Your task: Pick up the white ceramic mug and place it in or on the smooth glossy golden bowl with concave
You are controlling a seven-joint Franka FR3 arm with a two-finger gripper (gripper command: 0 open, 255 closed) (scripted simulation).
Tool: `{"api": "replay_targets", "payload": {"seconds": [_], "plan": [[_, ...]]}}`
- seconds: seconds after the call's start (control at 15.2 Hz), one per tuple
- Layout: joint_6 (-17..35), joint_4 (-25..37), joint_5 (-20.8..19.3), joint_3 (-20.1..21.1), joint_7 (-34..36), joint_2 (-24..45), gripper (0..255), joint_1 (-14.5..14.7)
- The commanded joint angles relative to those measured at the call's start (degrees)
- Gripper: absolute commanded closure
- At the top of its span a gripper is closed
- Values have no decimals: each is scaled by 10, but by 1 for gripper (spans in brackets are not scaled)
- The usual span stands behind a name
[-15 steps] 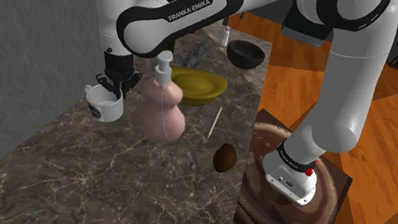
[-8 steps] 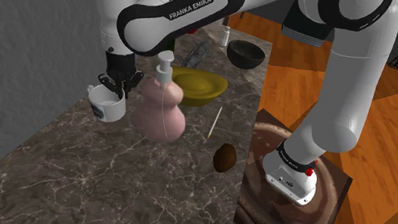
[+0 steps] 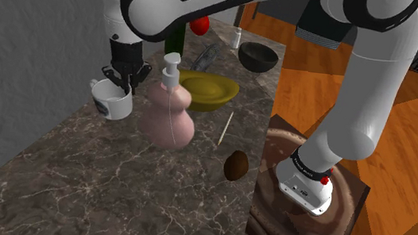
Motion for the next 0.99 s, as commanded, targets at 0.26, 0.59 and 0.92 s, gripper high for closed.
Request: {"api": "replay_targets", "payload": {"seconds": [0.26, 0.59, 0.92], "plan": [[-41, 27, 9, 4, -2, -16, 255, -1], [-76, 53, 14, 7, -4, -25, 255, -2], [-112, 84, 18, 9, -5, -32, 255, -1]]}}
